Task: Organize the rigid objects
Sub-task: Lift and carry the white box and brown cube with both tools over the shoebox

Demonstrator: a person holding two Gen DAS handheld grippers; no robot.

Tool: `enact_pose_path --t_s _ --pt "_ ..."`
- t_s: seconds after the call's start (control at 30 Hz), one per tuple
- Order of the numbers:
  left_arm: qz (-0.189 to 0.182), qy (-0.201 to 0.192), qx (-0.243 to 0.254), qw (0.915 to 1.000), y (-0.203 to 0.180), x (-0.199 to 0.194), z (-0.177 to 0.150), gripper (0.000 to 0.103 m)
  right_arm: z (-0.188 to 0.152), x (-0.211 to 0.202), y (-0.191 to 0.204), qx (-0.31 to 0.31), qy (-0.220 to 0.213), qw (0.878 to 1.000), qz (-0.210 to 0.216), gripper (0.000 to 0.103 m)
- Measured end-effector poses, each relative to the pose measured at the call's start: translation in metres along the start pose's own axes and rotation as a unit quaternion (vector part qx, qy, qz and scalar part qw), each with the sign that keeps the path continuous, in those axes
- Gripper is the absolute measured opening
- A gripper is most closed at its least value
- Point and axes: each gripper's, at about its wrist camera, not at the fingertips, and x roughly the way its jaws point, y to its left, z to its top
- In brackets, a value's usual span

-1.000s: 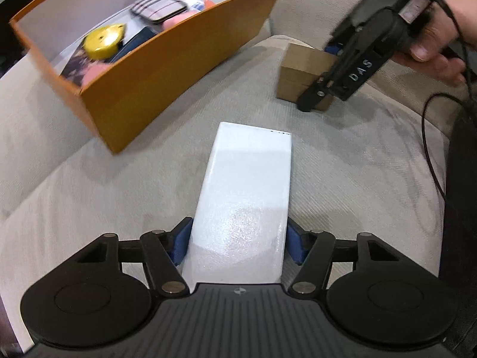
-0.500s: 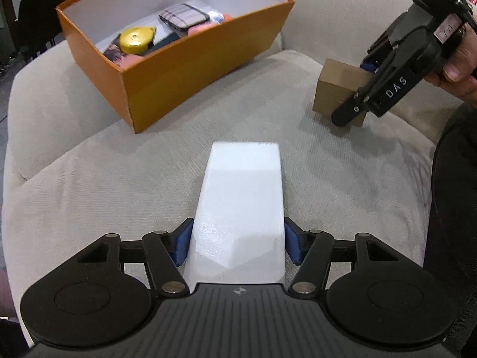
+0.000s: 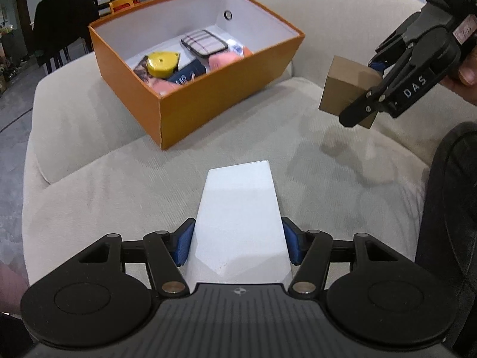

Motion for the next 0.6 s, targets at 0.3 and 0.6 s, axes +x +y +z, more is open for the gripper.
enact_pose_path --t_s 0.3,0.6 --pt "0.023 -0.036 0.0 0.9991 0.022 -0.034 0.043 0.069 0.016 -0.036 0.009 -0.014 -0.021 1.0 -0.01 0.059" --pt "0.061 -0.096 0.028 0.9931 0.034 -0.073 0.127 0.069 0.055 -0.084 0.003 -0.032 -0.063 0.997 -0.034 0.059"
